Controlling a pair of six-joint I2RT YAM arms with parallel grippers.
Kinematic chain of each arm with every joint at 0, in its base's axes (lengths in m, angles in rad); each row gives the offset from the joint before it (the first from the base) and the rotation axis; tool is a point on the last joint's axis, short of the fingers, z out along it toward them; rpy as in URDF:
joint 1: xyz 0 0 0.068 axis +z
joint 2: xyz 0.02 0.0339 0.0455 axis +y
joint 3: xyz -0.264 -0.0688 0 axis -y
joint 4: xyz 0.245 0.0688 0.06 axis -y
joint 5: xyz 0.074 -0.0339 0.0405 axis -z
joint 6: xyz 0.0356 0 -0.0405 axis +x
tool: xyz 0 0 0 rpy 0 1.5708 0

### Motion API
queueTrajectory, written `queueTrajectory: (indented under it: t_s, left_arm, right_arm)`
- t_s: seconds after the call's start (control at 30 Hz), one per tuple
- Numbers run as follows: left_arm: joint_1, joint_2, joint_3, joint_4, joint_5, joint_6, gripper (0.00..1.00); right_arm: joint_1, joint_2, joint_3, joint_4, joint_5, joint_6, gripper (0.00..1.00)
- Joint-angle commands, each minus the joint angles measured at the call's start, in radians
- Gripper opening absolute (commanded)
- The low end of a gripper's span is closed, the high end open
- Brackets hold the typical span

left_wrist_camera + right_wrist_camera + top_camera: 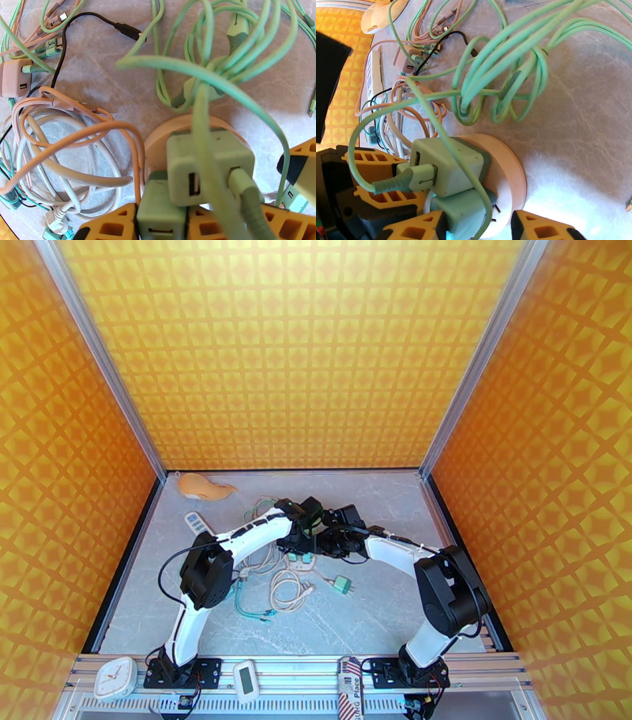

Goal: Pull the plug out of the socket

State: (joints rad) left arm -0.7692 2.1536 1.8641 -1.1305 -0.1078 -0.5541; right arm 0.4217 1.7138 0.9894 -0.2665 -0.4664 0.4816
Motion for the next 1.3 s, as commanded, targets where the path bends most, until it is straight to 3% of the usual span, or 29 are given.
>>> queueTrajectory:
  t_s: [0.0,0.23,0.67,0.9,1.13,1.27]
  left_arm:
    - [0.039,-0.123,-0.026,0.072,0.125,-0.023,0.08]
    - [0.074,-0.154,-0.056,0.082,0.154,-0.026,0.07]
    - [-0.074,0.032,0.197,-0.097,0.009,0.015,0.04]
    - [-0.024,-0.033,0.134,-0.059,0.031,0.007,0.04]
    - [0.082,-0.156,-0.016,0.055,0.152,-0.03,0.03]
    - [0.087,-0.16,-0.016,0.05,0.153,-0.024,0.03]
  right_arm:
    - [0.035,0.104,-0.084,-0.226,0.194,-0.041,0.47]
    - [0.036,0.103,-0.084,-0.229,0.197,-0.043,0.47]
    - [0.049,0.115,-0.079,-0.231,0.199,-0.04,0.47]
    - [0.05,0.113,-0.084,-0.233,0.207,-0.043,0.47]
    - [0.049,0.113,-0.085,-0.23,0.207,-0.042,0.46]
    - [0.048,0.113,-0.087,-0.231,0.21,-0.043,0.46]
